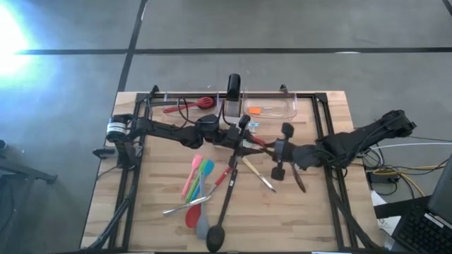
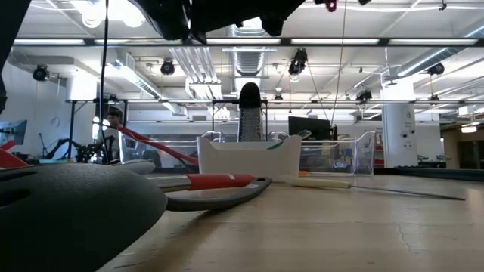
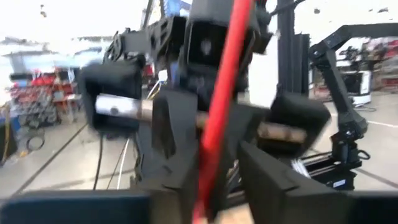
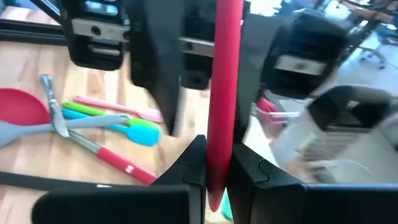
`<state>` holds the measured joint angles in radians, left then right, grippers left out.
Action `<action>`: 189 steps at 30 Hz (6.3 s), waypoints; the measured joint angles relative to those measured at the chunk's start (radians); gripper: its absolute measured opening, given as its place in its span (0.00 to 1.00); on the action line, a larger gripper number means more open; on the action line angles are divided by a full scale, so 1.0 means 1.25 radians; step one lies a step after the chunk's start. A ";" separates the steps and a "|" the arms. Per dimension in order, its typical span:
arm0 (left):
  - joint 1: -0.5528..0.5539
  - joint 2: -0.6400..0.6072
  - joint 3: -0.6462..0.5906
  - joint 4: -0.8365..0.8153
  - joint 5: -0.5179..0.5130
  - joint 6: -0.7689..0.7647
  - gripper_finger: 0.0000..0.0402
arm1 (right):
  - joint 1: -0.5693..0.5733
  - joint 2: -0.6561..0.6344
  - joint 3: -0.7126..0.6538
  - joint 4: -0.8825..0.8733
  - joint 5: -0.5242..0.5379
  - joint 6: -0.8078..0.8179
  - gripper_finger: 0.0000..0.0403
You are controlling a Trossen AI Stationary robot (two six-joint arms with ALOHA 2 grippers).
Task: Pick & Place Kitchen Items
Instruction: Put the red spatula into the right transparent bin, then put the black slotted spoon into the left transparent bin
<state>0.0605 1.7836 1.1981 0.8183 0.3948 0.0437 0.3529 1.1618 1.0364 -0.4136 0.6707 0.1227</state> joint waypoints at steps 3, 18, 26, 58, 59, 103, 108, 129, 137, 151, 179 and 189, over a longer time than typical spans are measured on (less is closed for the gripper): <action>-0.001 -0.032 -0.007 -0.087 -0.026 -0.004 0.44 | -0.003 -0.028 0.022 -0.103 0.074 0.041 0.06; -0.002 -0.305 -0.009 -0.568 -0.124 0.048 0.58 | -0.429 -0.041 0.088 -0.455 0.002 0.029 0.06; -0.001 -0.368 -0.021 -0.605 -0.164 0.054 0.58 | -0.708 0.054 0.103 -0.392 -0.222 -0.174 0.06; -0.001 -0.368 -0.021 -0.607 -0.165 0.049 0.58 | -0.904 0.501 0.255 -0.448 -0.376 -0.395 0.06; -0.001 -0.368 -0.021 -0.607 -0.165 0.049 0.58 | -0.904 0.508 0.254 -0.448 -0.376 -0.396 0.06; -0.001 -0.367 -0.021 -0.608 -0.165 0.049 0.58 | -0.910 0.591 0.253 -0.461 -0.362 -0.411 0.19; -0.001 -0.367 -0.021 -0.608 -0.165 0.049 0.58 | -0.909 0.551 0.259 -0.510 -0.363 -0.391 0.23; -0.003 -0.367 -0.021 -0.579 -0.165 0.004 0.58 | -0.796 0.126 0.331 -0.629 -0.565 -0.152 0.12; -0.009 -0.432 -0.021 -0.807 -0.191 -0.014 0.57 | -0.627 0.009 0.293 -0.577 -0.610 -0.083 0.12; -0.101 -0.576 -0.021 -1.293 -0.356 -0.274 0.57 | -0.353 -0.025 0.144 -0.507 -0.606 0.044 0.11; -0.118 -0.551 -0.269 -1.387 -0.386 -0.438 0.57 | -0.202 0.376 0.082 0.033 -0.607 -0.351 0.31; -0.118 -0.551 -0.295 -1.386 -0.386 -0.443 0.57 | -0.182 0.576 0.264 -0.140 -0.667 -0.387 0.46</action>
<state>-0.0869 1.0950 0.8291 -0.9140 -0.0872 -0.5096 0.1249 1.8814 1.3669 -0.5889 -0.1627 -0.3612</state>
